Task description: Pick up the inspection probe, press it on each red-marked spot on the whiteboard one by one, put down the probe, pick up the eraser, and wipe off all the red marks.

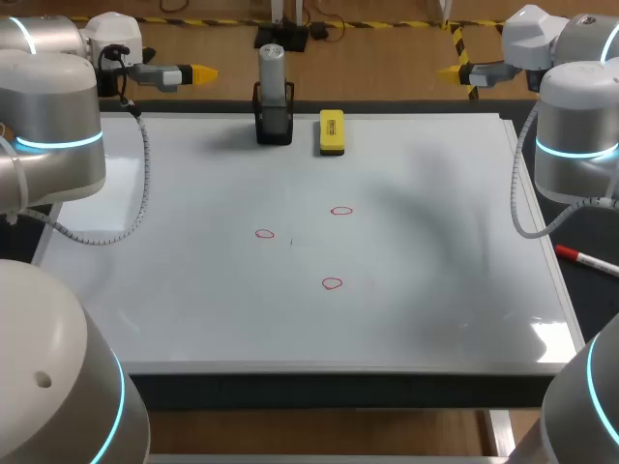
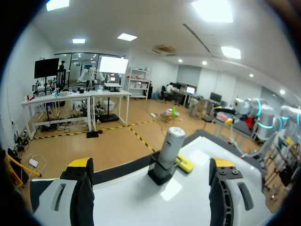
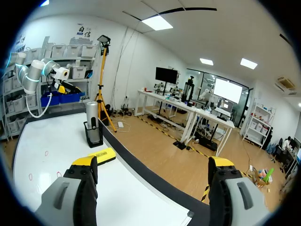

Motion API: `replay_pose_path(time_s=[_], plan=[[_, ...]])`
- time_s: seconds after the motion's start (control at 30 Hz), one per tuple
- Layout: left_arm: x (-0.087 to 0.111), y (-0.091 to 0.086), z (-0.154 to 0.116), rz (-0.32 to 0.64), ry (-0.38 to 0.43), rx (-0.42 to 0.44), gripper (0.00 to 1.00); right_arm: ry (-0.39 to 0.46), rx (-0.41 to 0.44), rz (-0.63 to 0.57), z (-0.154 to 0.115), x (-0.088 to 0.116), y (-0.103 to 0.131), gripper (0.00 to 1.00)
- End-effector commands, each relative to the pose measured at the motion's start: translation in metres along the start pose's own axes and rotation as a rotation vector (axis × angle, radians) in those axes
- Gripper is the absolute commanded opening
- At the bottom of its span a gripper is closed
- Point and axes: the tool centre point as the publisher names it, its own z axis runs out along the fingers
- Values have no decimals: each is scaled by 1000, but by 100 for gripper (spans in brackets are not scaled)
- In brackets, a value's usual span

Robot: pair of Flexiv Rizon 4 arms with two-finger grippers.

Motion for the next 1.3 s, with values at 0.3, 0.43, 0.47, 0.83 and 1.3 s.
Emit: replay_pose_path(time_s=[0.3,0.43,0.47,0.83,1.3], plan=[[0,0,0,0,0,0,100,1,1,0,0,0,0,100],[0,0,0,0,0,0,100,1,1,0,0,0,0,100],[0,0,0,0,0,0,100,1,1,0,0,0,0,100],[-6,1,5,54,155,64,100,1,1,0,0,0,0,100],[2,-2,29,137,531,163,100,1,1,0,0,0,0,100]])
